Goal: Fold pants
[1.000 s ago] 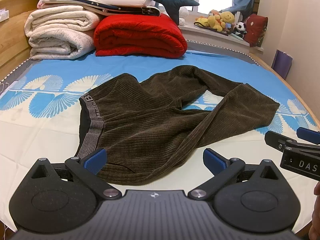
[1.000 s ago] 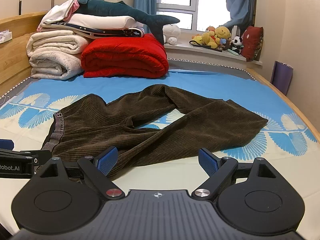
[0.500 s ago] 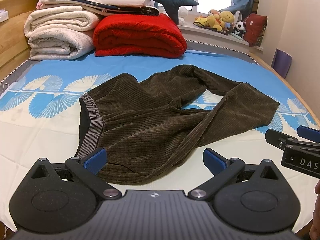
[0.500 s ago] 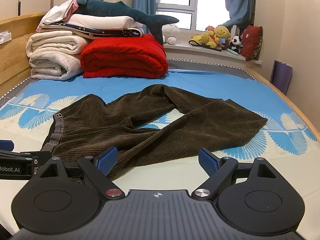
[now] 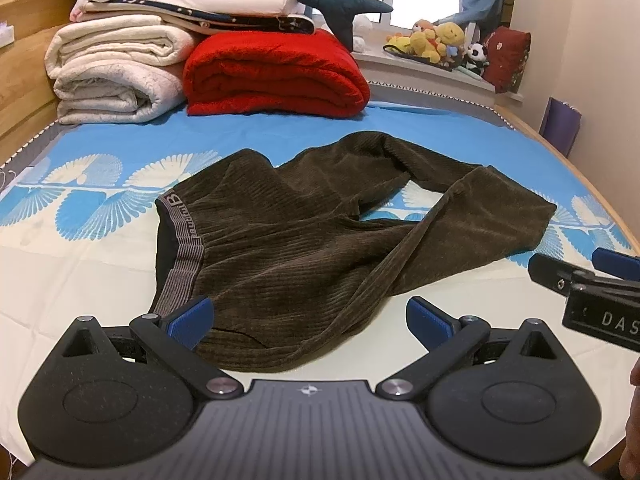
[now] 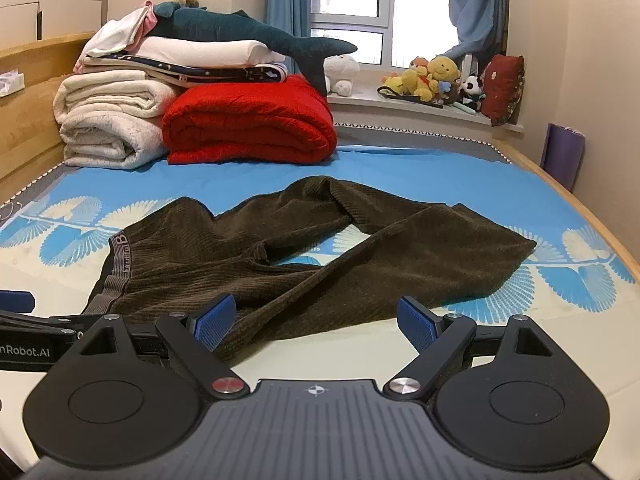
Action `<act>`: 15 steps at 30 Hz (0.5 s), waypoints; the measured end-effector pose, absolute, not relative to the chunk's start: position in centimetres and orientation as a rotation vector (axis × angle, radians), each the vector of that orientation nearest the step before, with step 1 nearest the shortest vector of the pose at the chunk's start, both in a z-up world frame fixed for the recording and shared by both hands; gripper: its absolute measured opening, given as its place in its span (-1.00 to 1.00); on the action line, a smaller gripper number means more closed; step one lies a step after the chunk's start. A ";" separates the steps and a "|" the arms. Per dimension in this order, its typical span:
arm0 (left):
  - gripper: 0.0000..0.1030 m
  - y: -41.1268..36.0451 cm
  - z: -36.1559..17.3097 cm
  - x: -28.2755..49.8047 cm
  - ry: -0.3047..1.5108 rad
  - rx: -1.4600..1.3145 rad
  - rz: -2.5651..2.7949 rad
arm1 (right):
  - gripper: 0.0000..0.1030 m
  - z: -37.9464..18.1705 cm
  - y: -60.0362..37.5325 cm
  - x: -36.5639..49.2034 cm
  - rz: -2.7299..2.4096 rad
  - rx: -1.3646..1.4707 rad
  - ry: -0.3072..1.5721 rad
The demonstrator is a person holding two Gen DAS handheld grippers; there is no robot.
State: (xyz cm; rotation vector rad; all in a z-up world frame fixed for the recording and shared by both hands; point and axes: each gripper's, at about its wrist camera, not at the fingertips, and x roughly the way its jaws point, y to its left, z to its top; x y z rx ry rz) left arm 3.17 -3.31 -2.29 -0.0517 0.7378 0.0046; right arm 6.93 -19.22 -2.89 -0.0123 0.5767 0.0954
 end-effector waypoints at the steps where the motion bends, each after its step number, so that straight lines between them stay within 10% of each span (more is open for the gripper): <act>1: 0.99 -3.3 -2.3 3.2 0.740 -0.053 0.006 | 0.71 -2.9 -19.2 7.0 0.097 -0.014 0.579; 15: 0.99 -3.5 -2.3 3.1 0.738 -0.055 0.005 | 0.71 -2.9 -18.9 6.8 0.109 -0.026 0.566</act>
